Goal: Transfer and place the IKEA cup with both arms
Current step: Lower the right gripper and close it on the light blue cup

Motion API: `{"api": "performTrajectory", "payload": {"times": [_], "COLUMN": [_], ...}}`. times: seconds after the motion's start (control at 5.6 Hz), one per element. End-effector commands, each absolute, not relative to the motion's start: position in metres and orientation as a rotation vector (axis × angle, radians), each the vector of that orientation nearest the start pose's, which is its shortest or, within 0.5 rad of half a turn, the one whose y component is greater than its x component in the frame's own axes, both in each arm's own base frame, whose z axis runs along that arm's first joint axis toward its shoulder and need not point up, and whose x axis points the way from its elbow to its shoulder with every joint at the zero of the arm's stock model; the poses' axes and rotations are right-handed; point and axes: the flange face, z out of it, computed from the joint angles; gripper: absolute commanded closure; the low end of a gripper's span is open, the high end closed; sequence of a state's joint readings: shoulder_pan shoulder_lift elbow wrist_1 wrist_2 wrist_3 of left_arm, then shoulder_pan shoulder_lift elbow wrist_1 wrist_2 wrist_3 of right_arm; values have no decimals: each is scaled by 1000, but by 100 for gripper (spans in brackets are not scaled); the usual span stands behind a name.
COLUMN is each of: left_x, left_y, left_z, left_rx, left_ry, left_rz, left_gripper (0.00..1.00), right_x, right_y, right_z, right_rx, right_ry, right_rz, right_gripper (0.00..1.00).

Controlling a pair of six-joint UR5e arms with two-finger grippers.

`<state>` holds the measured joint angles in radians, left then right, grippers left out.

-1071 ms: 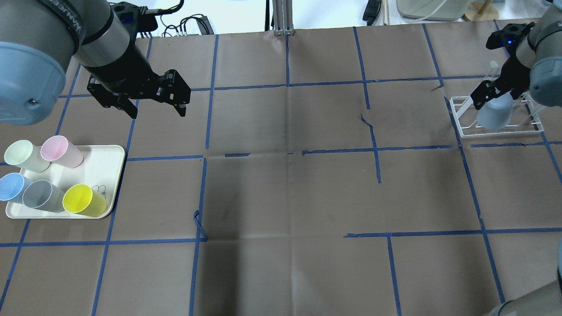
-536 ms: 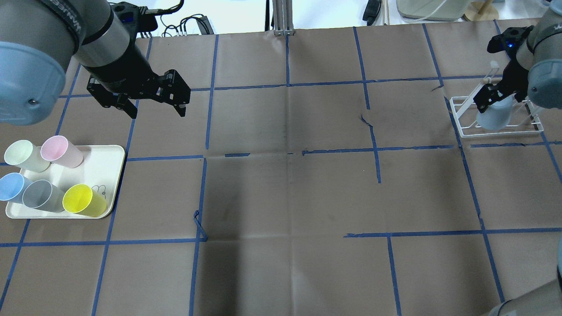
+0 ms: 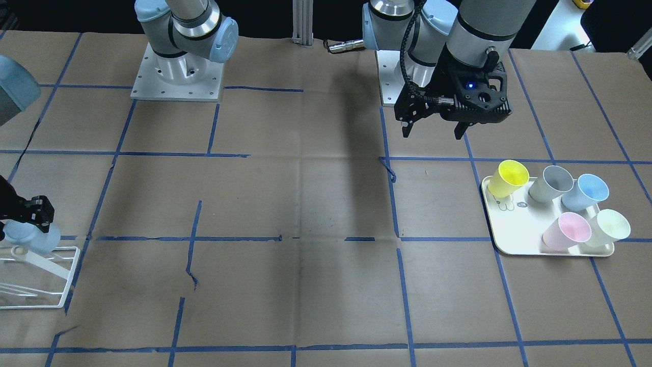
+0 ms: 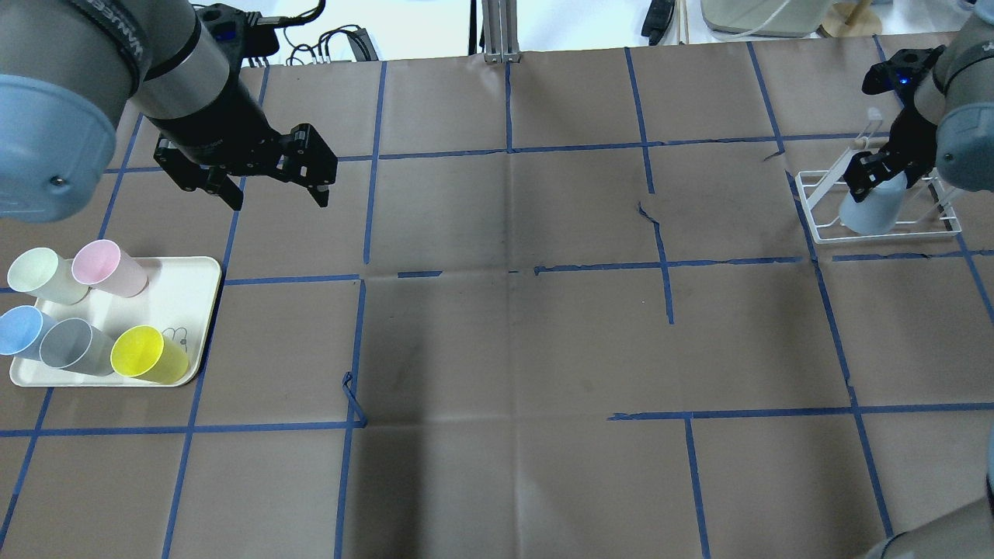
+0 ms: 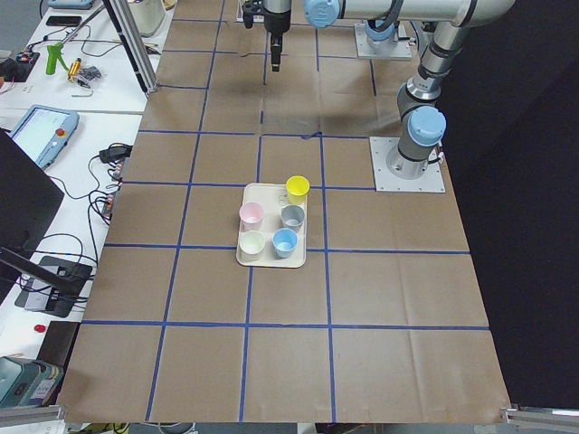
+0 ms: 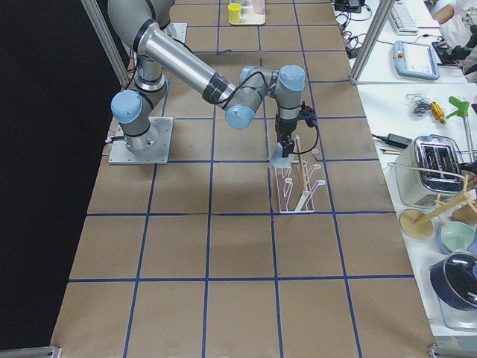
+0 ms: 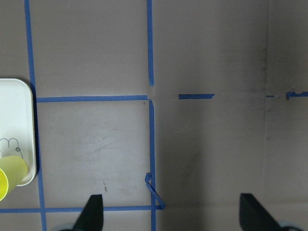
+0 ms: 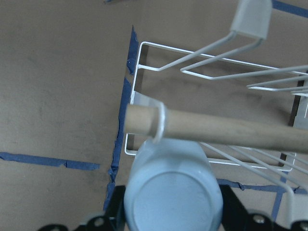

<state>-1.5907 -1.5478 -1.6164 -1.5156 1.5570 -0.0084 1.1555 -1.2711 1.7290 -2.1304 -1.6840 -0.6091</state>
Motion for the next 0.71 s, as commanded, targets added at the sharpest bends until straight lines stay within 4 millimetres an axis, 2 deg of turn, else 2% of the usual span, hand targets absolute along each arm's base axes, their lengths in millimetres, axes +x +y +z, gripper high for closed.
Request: {"api": "performTrajectory", "payload": {"times": [0.0,0.18,0.36,0.54], "left_x": [-144,-143,-143,-144], "left_y": [-483,-487,-483,-482], "left_z": [483,483,482,477], "left_rx": [8,22,137,155], "left_ry": [3157,3160,3163,3167], "left_rz": [-53,-55,-26,22], "left_gripper": [1,1,1,1], "right_x": [-122,-114,-111,-108], "right_y": [-584,-574,-566,-562], "right_z": [320,360,400,444], "right_rx": [-318,-325,-328,-336], "right_ry": [3273,3267,3260,3251], "right_rz": [-50,-68,-46,-25], "right_gripper": [68,68,69,69]}}
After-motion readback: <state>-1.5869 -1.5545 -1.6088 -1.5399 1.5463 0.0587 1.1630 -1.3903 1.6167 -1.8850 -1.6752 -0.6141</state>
